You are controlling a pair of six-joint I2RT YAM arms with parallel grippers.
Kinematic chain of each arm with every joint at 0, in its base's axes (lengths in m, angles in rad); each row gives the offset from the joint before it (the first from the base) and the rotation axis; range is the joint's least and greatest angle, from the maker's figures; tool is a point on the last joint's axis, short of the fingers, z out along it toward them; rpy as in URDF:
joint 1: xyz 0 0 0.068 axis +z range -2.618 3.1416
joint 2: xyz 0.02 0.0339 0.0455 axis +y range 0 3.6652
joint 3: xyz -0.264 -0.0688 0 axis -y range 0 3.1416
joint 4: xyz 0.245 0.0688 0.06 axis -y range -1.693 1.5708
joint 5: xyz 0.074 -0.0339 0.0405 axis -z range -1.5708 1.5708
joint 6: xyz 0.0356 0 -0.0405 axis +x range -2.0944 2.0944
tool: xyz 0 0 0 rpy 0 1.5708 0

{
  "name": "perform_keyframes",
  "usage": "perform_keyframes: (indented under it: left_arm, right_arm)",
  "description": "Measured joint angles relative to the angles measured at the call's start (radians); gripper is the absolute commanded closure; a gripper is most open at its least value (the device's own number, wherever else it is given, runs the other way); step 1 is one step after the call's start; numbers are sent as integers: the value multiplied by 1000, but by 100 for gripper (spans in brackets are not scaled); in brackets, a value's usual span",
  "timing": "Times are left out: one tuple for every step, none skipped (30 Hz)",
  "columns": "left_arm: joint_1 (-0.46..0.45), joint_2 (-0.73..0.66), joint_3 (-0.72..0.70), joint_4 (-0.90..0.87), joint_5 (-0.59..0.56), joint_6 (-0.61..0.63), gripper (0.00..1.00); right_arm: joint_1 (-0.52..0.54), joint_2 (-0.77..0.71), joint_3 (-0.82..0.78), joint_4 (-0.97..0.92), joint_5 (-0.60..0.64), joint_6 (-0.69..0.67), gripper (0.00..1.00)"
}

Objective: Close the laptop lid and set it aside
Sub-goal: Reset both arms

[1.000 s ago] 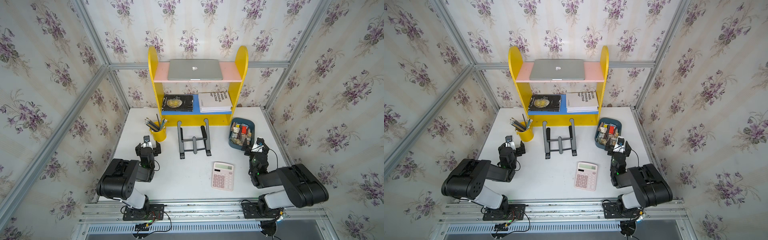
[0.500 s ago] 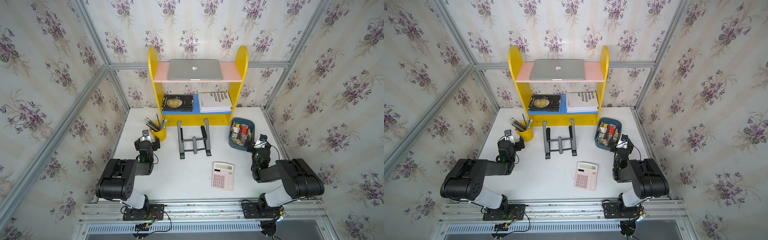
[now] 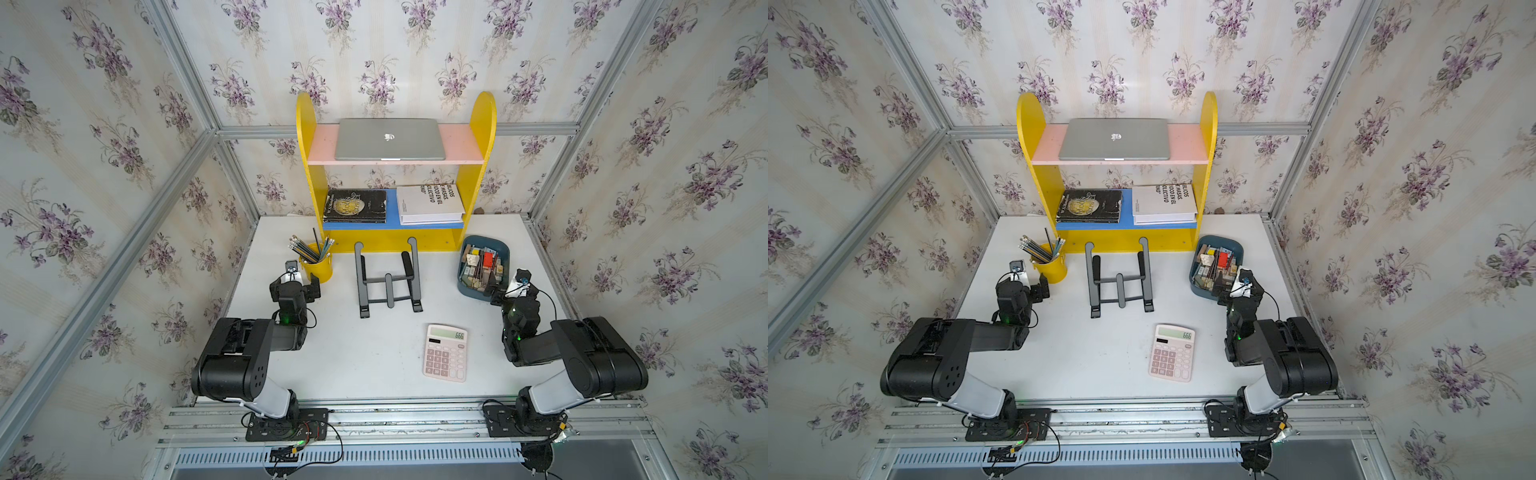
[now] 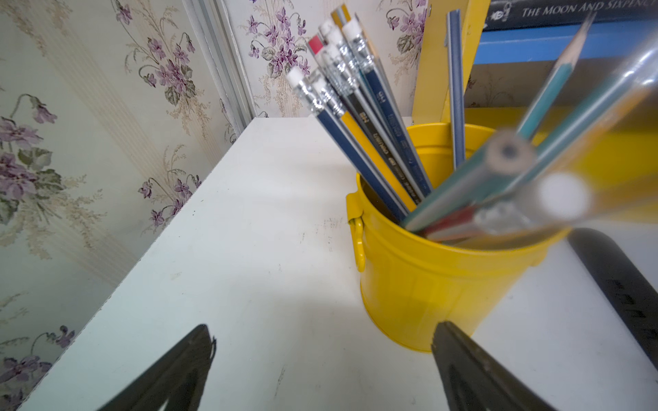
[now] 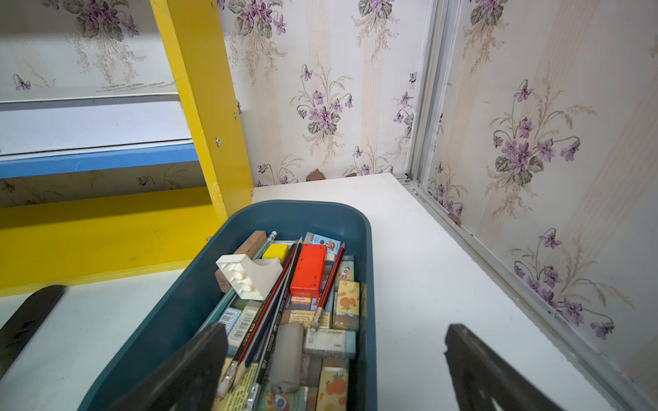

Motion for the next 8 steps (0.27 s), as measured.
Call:
perform_keyframes:
  left_arm:
    - [0, 0, 0, 0, 0, 0, 1]
    - [0, 0, 0, 0, 2, 0, 1]
    - [0, 0, 1, 0, 2, 0, 1]
    - [0, 0, 2, 0, 2, 0, 1]
    - [0, 0, 2, 0, 2, 0, 1]
    - [0, 0, 2, 0, 2, 0, 1]
    - [0, 0, 2, 0, 2, 0, 1]
    - [0, 0, 2, 0, 2, 0, 1]
  right_arm:
    - [0, 0, 2, 0, 0, 0, 0]
    - [0, 0, 3, 0, -3, 0, 0]
    - [0, 0, 4, 0, -4, 0, 0]
    - [0, 0, 5, 0, -6, 0, 0]
    - [0, 1, 5, 0, -8, 0, 0]
    - [0, 1, 5, 0, -11, 0, 0]
    - [0, 1, 5, 0, -11, 0, 0]
    - [0, 1, 3, 0, -15, -1, 0]
